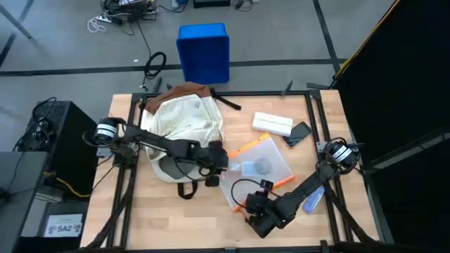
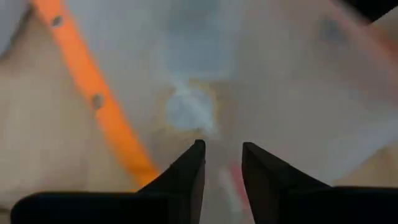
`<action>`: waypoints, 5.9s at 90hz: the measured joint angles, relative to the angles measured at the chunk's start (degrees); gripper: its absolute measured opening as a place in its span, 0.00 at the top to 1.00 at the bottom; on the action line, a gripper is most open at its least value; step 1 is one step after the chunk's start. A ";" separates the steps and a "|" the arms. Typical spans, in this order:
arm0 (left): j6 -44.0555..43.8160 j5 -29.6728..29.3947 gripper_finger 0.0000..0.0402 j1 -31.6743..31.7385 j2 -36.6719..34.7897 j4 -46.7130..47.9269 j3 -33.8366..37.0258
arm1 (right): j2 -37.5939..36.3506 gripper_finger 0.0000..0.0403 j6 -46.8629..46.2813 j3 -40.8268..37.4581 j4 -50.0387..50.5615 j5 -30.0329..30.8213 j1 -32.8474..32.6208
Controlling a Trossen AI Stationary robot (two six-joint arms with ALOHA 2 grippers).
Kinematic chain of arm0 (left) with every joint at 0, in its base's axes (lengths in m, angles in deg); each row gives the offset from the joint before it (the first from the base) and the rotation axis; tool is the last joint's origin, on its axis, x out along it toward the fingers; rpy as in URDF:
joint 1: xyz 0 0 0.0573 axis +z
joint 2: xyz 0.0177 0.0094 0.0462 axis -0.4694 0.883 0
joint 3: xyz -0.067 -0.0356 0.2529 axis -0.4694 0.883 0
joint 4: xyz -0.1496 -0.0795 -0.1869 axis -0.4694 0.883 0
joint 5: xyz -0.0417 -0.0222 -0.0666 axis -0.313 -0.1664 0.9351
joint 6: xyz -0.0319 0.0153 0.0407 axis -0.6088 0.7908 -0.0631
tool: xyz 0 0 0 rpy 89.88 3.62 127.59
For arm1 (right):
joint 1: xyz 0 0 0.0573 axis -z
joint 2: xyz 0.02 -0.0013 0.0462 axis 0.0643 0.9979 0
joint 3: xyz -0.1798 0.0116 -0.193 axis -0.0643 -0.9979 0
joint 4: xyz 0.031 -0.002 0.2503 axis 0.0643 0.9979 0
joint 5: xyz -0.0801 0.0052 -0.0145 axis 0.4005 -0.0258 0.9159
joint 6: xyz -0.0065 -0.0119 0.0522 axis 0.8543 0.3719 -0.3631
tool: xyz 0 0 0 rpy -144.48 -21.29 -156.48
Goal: Unpack backpack
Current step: Remove the black earphone from the zip bag
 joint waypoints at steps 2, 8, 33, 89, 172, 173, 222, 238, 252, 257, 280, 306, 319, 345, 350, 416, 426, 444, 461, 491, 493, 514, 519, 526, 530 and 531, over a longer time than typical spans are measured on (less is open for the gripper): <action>0.09 -0.50 0.81 0.29 0.17 0.35 0.00 | -0.01 0.91 -0.63 0.00 -0.06 0.32 0.08; 0.40 -1.01 0.81 1.46 0.46 0.61 0.19 | 0.00 0.91 -2.73 0.00 -0.08 1.21 0.75; 0.54 -1.33 0.81 7.06 1.53 -1.93 1.77 | 1.49 0.85 -8.42 -2.09 1.57 0.67 4.41; 3.43 10.29 0.81 5.24 11.44 -12.03 1.68 | 1.49 0.66 -12.16 -2.75 6.61 13.70 3.55; 4.27 12.33 0.81 2.80 11.53 -12.03 1.66 | 1.23 0.49 -11.91 -2.70 27.50 11.28 1.18; 4.28 12.32 0.81 2.79 11.53 -12.03 1.66 | 1.23 0.49 -11.71 -2.75 27.44 11.20 1.40; 4.24 12.30 0.81 2.79 11.53 -12.06 1.66 | 1.19 0.87 2.15 -4.90 22.61 3.34 13.37; 4.24 12.28 0.81 2.79 11.53 -12.07 1.66 | 1.19 0.98 1.16 -3.01 26.59 0.06 12.16; 4.21 12.27 0.81 2.79 11.55 -12.07 1.66 | 1.19 1.00 -2.69 2.48 34.68 -2.33 7.43; 4.21 12.28 0.81 2.79 11.55 -12.07 1.66 | 1.19 1.00 -4.15 5.34 37.67 -2.83 5.17; 4.19 12.26 0.81 2.79 11.57 -12.42 1.66 | 1.19 1.00 -11.93 17.64 48.04 -3.17 -3.67; 4.45 11.39 0.81 2.77 11.24 -11.83 1.68 | 1.17 1.00 -19.18 18.89 48.07 -7.55 -8.40; 4.48 10.94 0.81 2.77 11.20 -11.86 1.68 | 1.19 1.00 -22.74 14.18 38.62 -3.65 -10.60; 4.64 9.70 0.81 2.77 9.43 -10.31 1.77 | 1.05 1.00 -41.65 0.34 23.69 6.25 -17.15; 4.64 9.25 0.81 2.77 9.13 -9.84 1.81 | 1.03 1.00 -46.39 -2.33 21.34 9.11 -18.57; 4.37 9.22 0.81 1.55 6.04 -11.58 1.73 | 0.99 1.00 -47.20 -13.99 3.58 20.81 -14.43; 4.40 9.36 0.81 -0.16 6.03 -13.57 1.70 | 0.99 1.00 -46.40 -13.99 3.02 21.14 -13.99; 4.96 11.89 0.81 -4.35 6.02 -22.56 1.68 | 0.99 1.00 -46.33 -13.99 2.53 23.95 -13.90; 10.63 11.20 0.74 -8.17 6.19 -28.97 1.64 | 0.99 1.00 -44.90 -13.99 0.12 29.55 -12.06; 12.13 4.75 0.48 -7.57 6.24 -28.83 1.64 | 0.99 0.99 -23.49 -13.97 -16.48 31.38 -5.75; 12.15 4.74 0.46 -7.52 6.25 -28.82 1.64 | 0.99 0.99 -21.60 -13.97 -17.78 31.43 -5.35; 12.17 4.78 0.41 -7.20 7.09 -28.99 1.64 | 0.99 1.00 -4.76 -13.94 -28.88 32.00 -2.89; 12.17 5.53 0.41 -7.20 7.93 -28.72 1.64 | 0.99 1.00 -1.21 -13.94 -30.78 32.74 -2.75; 12.15 6.11 0.41 -7.20 9.19 -28.77 1.64 | 0.99 1.00 2.46 -13.94 -32.86 33.11 -2.67; 12.04 6.25 0.41 -7.20 10.13 -29.48 1.64 | 0.99 1.00 3.95 -13.94 -33.72 33.10 -2.56; 11.95 6.25 0.41 -7.20 10.28 -29.75 1.64 | 0.99 1.00 4.27 -13.94 -33.92 33.09 -2.52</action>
